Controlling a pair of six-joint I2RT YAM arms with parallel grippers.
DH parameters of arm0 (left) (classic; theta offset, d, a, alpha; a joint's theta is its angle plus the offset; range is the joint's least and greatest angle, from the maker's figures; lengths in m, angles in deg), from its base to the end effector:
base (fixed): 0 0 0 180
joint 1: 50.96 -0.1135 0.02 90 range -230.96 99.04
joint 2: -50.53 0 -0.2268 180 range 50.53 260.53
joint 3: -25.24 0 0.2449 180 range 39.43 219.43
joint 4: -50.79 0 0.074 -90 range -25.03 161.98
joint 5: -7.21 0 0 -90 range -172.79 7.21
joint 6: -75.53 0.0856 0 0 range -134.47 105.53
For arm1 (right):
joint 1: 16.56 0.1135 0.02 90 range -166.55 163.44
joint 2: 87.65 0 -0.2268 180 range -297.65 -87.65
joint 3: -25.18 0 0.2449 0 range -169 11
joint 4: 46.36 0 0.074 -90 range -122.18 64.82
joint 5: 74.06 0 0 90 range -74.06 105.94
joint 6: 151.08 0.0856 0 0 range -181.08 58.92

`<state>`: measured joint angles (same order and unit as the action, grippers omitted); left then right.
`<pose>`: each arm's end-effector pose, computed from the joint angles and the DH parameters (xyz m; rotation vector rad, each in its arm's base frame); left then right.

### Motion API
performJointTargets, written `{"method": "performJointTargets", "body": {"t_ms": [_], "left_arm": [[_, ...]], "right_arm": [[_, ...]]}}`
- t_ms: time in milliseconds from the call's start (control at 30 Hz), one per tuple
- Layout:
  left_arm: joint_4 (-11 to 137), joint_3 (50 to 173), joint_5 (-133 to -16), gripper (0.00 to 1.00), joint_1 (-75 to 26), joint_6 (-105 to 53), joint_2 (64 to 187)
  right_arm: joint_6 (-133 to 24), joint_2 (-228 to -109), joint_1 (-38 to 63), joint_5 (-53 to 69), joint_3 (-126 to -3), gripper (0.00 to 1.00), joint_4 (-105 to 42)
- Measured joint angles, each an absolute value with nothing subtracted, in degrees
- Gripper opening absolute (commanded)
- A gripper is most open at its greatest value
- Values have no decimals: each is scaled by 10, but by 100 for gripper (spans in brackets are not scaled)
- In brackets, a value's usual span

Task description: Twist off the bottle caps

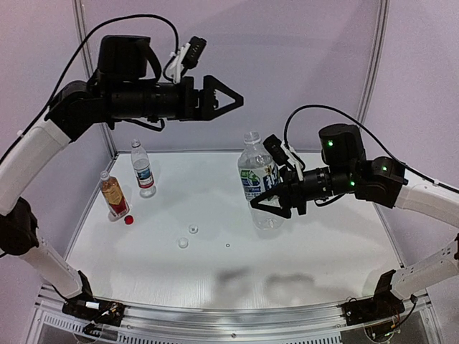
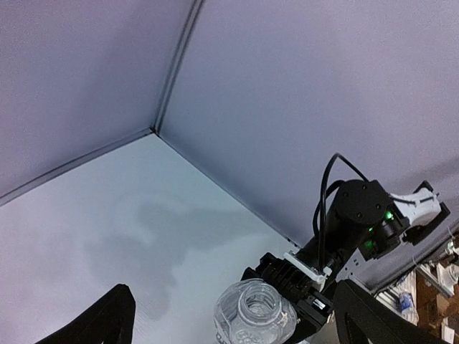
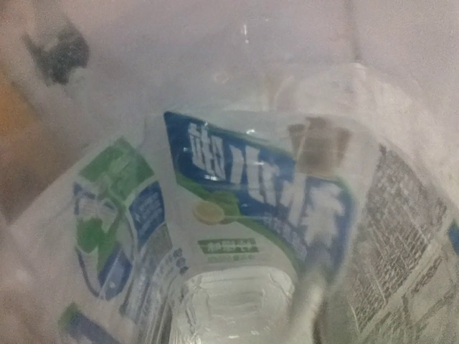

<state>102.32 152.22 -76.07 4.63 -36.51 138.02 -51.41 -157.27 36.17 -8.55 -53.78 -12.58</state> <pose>0.1921 -0.2982 0.4627 0.6380 1.8021 -1.0559 0.1661 0.2769 0.3030 -1.0526 1.8615 1.0997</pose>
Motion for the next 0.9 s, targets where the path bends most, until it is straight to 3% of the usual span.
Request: {"method": "performJointTargets", "body": {"t_ms": [533,700,900], "left_arm": [[1108,1551,-699,81,67,-324,1436],[1103,1551,-692,73,75,-327,1447],[1091,1551,-688,34,84,-334,1470]], "right_arm": [[-518,-1573,365,-112,-538,62,-137],[-518,-1573,365,-113,-538,62,-137],[-515,-1573,365,-113,-538,62,-135]]}}
